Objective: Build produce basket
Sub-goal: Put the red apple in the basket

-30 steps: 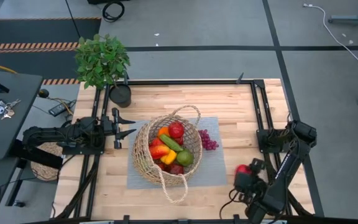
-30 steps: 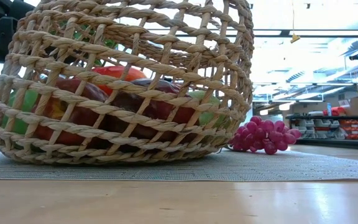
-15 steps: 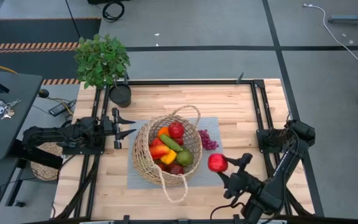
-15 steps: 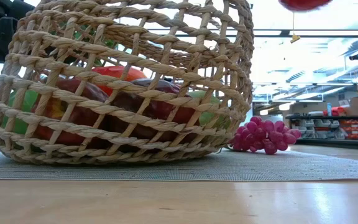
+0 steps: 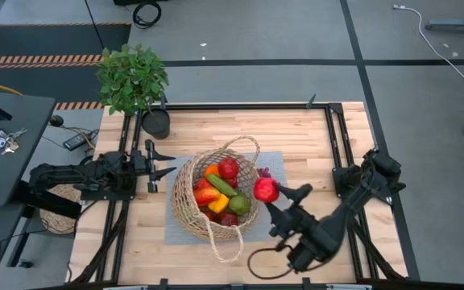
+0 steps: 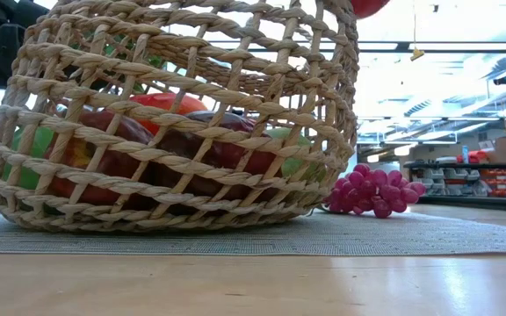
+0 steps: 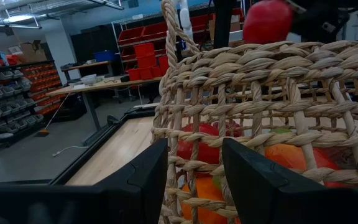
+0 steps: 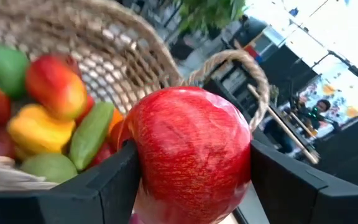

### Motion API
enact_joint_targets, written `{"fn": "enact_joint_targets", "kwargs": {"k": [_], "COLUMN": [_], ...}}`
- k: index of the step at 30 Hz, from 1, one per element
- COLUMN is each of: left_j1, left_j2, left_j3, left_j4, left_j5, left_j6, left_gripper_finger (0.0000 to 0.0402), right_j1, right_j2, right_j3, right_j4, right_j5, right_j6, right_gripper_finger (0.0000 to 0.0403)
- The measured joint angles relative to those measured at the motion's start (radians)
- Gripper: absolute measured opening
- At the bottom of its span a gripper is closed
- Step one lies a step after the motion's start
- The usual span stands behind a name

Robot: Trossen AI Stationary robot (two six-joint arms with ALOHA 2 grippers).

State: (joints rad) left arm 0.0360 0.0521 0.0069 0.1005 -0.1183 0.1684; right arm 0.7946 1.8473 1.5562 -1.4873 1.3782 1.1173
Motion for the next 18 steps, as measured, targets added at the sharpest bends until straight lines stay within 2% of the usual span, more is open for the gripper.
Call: {"fn": "enact_joint_targets", "kwargs": {"k": [3, 9, 11, 14, 18], "left_j1": [0.000, 0.000, 0.000, 0.000, 0.000], "left_j2": [0.000, 0.000, 0.000, 0.000, 0.000], "left_j3": [0.000, 0.000, 0.000, 0.000, 0.000], "left_j4": [0.000, 0.000, 0.000, 0.000, 0.000], "left_j5": [0.000, 0.000, 0.000, 0.000, 0.000], "left_j6": [0.000, 0.000, 0.000, 0.000, 0.000], "left_gripper_finger": [0.0160, 0.0160, 0.0160, 0.0160, 0.0160], "right_j1": [-0.046, -0.121, -0.151, -0.200, -0.254], "right_j2": [0.000, -0.001, -0.003, -0.003, -0.003], "right_j3": [0.010, 0.121, 0.154, 0.173, 0.174], "right_j4": [0.104, 0.394, 0.491, 0.591, 0.690], "right_j5": [-0.052, -0.143, -0.213, -0.348, -0.495], "right_j6": [-0.187, -0.688, -0.819, -0.937, -1.016], "right_gripper_finger": [0.0278, 0.0278, 0.0278, 0.0278, 0.0278]}}
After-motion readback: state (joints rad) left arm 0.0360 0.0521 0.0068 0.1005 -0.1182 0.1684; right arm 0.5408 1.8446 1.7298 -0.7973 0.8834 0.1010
